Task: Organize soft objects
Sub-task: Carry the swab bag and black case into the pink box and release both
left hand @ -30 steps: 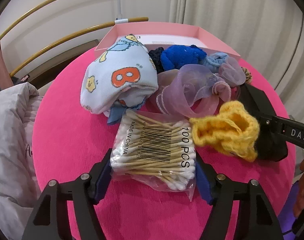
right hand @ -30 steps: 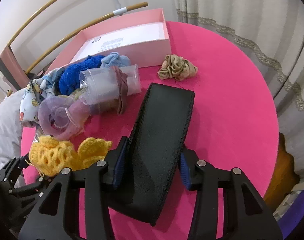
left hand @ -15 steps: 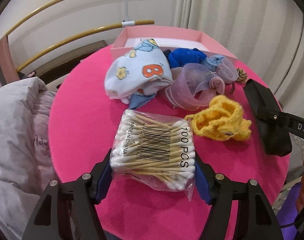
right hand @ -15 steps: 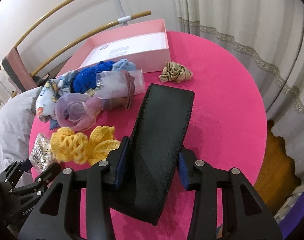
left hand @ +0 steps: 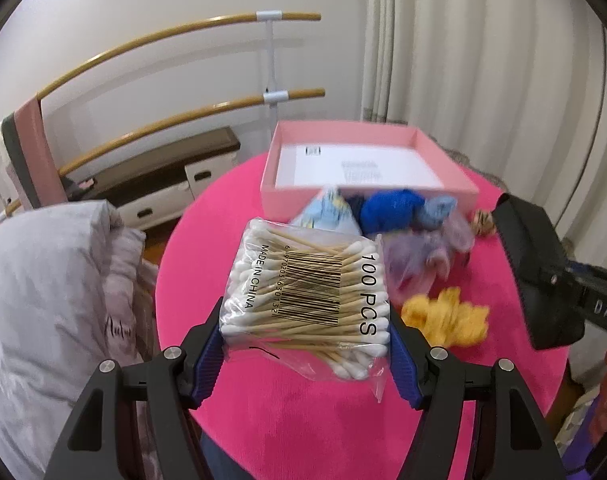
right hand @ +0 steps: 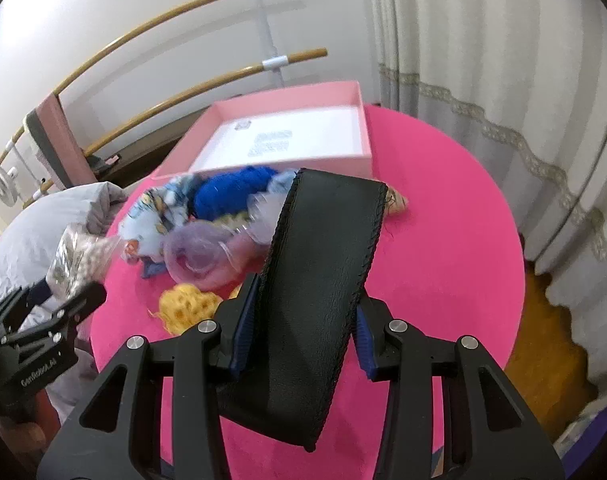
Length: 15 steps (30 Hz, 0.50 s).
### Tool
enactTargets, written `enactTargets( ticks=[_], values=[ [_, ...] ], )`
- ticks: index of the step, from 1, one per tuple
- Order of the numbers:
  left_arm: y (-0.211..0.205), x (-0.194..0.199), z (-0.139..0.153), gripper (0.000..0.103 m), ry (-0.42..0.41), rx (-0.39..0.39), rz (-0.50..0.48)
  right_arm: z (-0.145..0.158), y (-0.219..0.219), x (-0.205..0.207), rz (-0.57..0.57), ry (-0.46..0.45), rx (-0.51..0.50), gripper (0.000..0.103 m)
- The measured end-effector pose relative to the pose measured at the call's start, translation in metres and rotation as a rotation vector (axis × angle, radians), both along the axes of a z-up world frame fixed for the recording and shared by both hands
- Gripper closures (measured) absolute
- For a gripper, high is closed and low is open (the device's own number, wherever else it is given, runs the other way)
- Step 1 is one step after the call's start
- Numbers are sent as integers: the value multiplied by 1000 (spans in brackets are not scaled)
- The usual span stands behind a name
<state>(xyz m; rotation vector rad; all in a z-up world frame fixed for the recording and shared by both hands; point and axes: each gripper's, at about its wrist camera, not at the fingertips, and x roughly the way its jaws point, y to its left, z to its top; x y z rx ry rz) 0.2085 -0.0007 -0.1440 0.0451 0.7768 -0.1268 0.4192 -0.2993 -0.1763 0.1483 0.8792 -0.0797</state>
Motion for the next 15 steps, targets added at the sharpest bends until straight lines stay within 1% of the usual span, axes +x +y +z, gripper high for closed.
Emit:
enactTargets(
  ticks=[3, 9, 15],
  values=[
    [2, 13, 20, 37, -25, -18, -1, 11, 4, 10, 25, -18, -4, 63],
    [1, 41, 47, 37, -55, -40, 5, 34, 7, 40, 61, -54, -22, 63],
    [-2, 90, 70, 37, -82, -55, 24, 56, 4, 83, 82, -87, -44, 63]
  ],
)
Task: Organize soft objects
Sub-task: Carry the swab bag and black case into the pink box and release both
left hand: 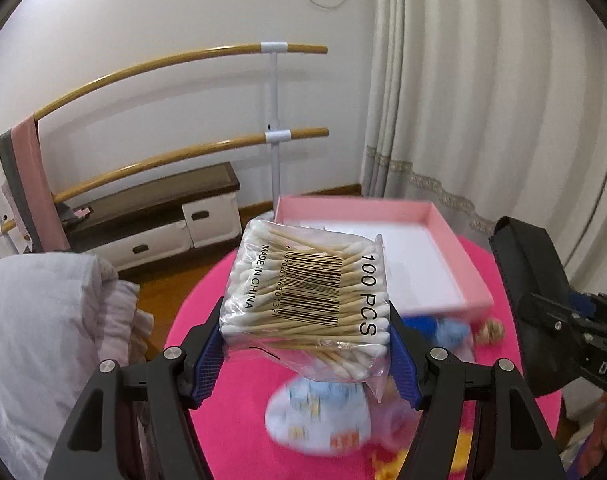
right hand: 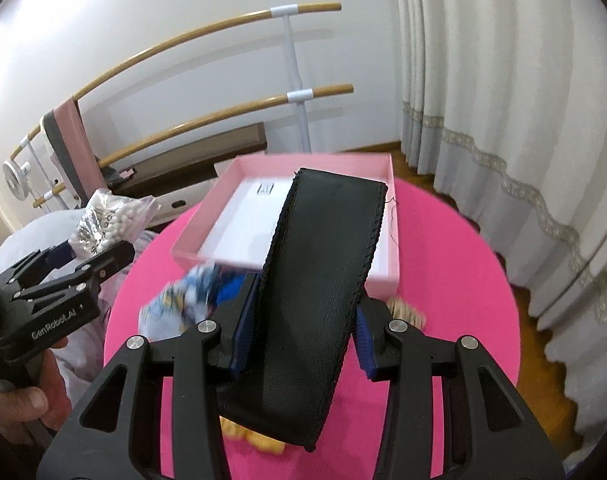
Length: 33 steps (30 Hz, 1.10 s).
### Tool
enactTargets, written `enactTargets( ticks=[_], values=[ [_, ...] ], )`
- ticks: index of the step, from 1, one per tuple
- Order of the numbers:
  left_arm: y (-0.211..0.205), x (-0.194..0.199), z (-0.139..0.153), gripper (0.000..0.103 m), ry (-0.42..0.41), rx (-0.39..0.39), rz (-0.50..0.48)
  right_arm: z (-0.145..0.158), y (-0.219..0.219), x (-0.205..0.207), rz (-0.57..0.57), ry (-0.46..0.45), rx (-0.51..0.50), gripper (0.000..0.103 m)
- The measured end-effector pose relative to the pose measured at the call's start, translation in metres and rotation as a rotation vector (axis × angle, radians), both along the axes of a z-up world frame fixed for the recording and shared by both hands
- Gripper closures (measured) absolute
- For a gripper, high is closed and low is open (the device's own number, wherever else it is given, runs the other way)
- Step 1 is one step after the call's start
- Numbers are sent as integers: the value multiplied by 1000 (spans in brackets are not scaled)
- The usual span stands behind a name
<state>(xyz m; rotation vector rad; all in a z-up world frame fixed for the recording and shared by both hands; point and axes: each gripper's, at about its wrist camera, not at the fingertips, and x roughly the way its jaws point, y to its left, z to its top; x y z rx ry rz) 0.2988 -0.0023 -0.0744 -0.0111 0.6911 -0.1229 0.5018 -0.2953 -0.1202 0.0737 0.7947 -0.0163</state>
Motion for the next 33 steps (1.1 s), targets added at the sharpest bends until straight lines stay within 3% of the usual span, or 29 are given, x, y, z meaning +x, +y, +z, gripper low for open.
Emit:
enactTargets(
  ticks=[12, 18, 23, 33],
  values=[
    [-27, 142, 11, 36, 26, -5, 9, 15, -21, 119, 10, 17, 2, 63],
    [-42, 213, 7, 36, 52, -3, 11, -7, -32, 174, 12, 86, -1, 63],
    [-61, 274, -17, 36, 109, 16, 5, -38, -43, 203, 12, 159, 23, 63],
    [-96, 368, -49, 35, 205, 39, -19, -66, -51, 227, 8, 232, 20, 62]
  ],
)
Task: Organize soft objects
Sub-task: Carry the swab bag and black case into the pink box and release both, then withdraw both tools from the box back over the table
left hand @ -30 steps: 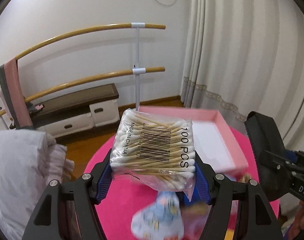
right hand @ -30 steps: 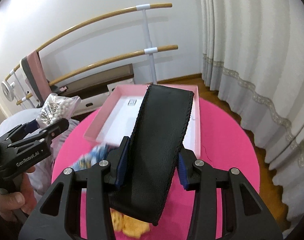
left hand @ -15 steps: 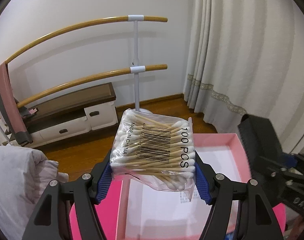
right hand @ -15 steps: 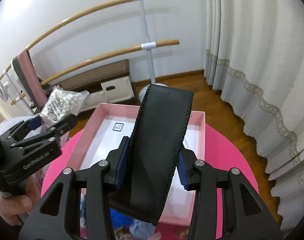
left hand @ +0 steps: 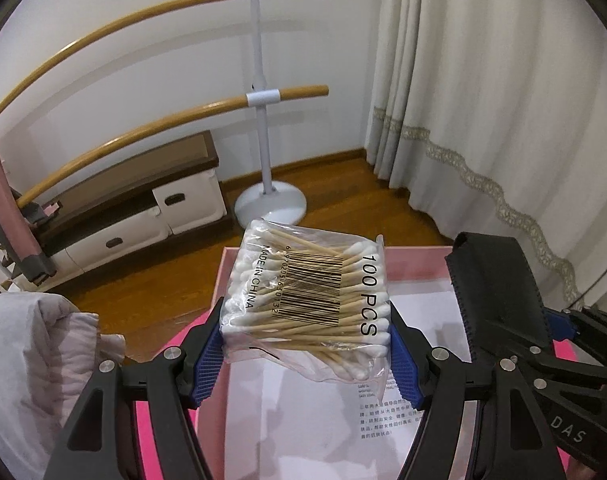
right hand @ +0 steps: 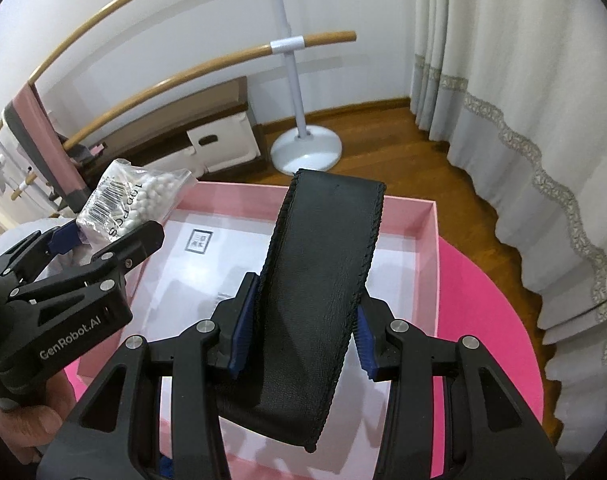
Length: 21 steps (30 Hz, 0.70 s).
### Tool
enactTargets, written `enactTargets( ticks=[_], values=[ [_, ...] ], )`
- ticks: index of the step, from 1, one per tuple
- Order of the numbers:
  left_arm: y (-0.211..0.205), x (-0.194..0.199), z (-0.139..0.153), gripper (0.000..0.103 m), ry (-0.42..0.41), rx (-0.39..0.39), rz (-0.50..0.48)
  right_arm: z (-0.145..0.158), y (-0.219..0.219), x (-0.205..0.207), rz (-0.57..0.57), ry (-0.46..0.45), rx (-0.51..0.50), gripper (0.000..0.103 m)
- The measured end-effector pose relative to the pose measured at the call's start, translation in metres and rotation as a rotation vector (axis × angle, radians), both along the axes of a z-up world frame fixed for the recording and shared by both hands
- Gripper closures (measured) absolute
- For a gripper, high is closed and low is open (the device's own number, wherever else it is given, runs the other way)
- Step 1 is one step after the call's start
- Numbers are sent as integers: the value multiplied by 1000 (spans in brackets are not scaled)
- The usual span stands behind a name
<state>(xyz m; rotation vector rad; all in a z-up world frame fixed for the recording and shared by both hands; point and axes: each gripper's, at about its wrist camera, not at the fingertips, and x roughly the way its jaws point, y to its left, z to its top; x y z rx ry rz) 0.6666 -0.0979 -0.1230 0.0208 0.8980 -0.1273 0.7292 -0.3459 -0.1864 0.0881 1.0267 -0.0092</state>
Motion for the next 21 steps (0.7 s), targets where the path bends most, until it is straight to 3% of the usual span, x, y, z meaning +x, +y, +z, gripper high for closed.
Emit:
enactTargets(
  ticks=[3, 7, 9, 11, 14, 21],
  values=[
    [-3, 26, -12, 34, 38, 14, 5, -9, 0, 8, -3, 24, -5, 62],
    [-8, 52, -14, 17, 56, 24, 13, -18, -1, 13, -13, 44, 6, 56],
    [-9, 57, -11, 14, 48, 30, 16, -19, -4, 13, -23, 38, 13, 50],
    [-7, 57, -7, 8, 39, 31, 22, -17, -7, 10, -33, 28, 19, 35],
    [1, 52, 4, 2, 6, 19, 44, -9, -10, 3, -39, -6, 34, 0],
    [13, 19, 48, 1, -170, 34, 80, 28, -12, -38, -88, -110, 60, 0]
  ],
)
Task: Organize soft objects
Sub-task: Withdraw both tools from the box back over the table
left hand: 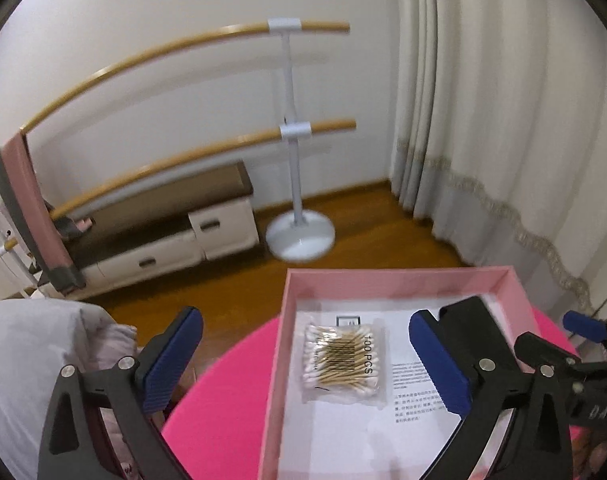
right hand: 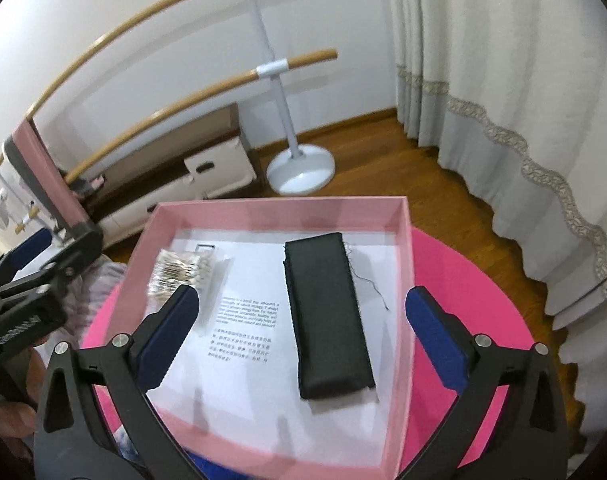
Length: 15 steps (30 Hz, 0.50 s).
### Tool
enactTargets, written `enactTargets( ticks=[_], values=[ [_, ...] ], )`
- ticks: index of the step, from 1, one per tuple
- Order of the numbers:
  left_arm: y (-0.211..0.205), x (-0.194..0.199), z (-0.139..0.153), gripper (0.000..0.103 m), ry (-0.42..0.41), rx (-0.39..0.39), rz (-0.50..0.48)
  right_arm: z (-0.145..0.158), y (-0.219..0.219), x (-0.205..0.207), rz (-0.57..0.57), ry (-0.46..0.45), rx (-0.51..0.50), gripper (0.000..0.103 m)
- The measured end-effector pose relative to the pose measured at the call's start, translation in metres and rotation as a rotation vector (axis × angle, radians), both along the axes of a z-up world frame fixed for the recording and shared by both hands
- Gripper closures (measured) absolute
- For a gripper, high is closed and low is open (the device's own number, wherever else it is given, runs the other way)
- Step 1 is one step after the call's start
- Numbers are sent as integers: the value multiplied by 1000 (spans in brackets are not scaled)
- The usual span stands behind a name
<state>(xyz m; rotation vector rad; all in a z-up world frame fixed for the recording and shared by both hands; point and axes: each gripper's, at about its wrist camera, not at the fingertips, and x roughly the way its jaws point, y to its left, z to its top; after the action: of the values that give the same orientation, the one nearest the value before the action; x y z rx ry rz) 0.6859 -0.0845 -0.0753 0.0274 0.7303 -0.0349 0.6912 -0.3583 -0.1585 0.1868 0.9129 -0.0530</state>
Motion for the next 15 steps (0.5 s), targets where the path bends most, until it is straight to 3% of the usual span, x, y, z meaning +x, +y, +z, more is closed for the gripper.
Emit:
enactTargets(
  ticks=[6, 11, 15],
  values=[
    [12, -43, 28, 0, -127, -40, 6, 41, 8, -59, -21, -125, 12, 0],
    [14, -82, 32, 0, -173, -60, 2, 65, 14, -111, -45, -230, 21, 0],
    [-3, -85, 34, 0, -205, -41, 12, 79, 20, -152, -62, -291, 13, 0]
  ],
)
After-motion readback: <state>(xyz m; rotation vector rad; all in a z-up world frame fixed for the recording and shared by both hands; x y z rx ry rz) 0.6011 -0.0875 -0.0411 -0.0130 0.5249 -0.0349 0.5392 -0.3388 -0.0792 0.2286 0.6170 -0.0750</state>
